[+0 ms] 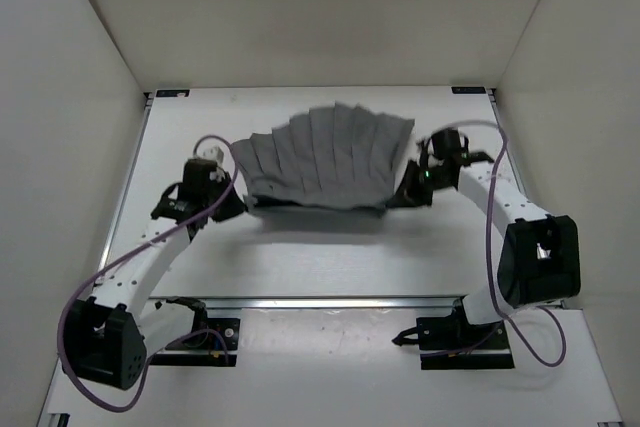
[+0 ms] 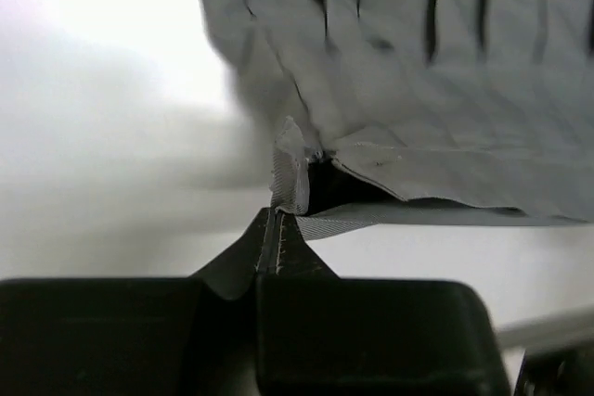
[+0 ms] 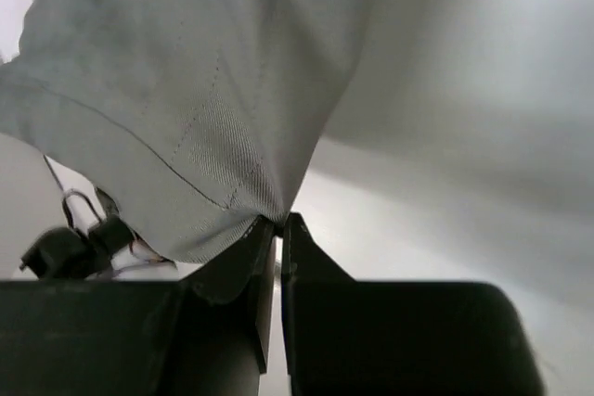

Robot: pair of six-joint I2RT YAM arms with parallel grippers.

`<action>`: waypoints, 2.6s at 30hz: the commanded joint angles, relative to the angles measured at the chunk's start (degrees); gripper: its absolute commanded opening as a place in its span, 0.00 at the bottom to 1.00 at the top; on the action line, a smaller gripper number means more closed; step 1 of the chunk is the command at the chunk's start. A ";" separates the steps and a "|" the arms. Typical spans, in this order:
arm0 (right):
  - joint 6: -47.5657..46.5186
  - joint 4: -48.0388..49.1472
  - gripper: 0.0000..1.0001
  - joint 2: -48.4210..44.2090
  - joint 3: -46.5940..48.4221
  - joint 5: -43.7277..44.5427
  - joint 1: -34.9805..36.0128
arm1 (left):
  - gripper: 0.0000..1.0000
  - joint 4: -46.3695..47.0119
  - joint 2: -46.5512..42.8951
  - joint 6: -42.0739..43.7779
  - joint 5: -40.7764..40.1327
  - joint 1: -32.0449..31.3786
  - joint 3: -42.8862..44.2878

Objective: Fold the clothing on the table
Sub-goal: Flatten the skirt out

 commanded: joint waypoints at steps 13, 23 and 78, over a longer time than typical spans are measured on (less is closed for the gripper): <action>2.75 8.11 0.49 -12.13 -27.67 4.37 0.43 | 0.52 -11.85 -15.95 -7.69 2.24 -8.13 -16.29; 5.31 10.46 0.55 -15.40 -34.88 4.59 0.52 | 0.51 -2.63 -14.04 -15.35 -3.13 -17.98 -18.58; 2.23 0.54 0.00 -24.98 -27.22 3.97 -2.82 | 0.00 -3.06 -19.99 -22.81 0.81 -12.01 -17.41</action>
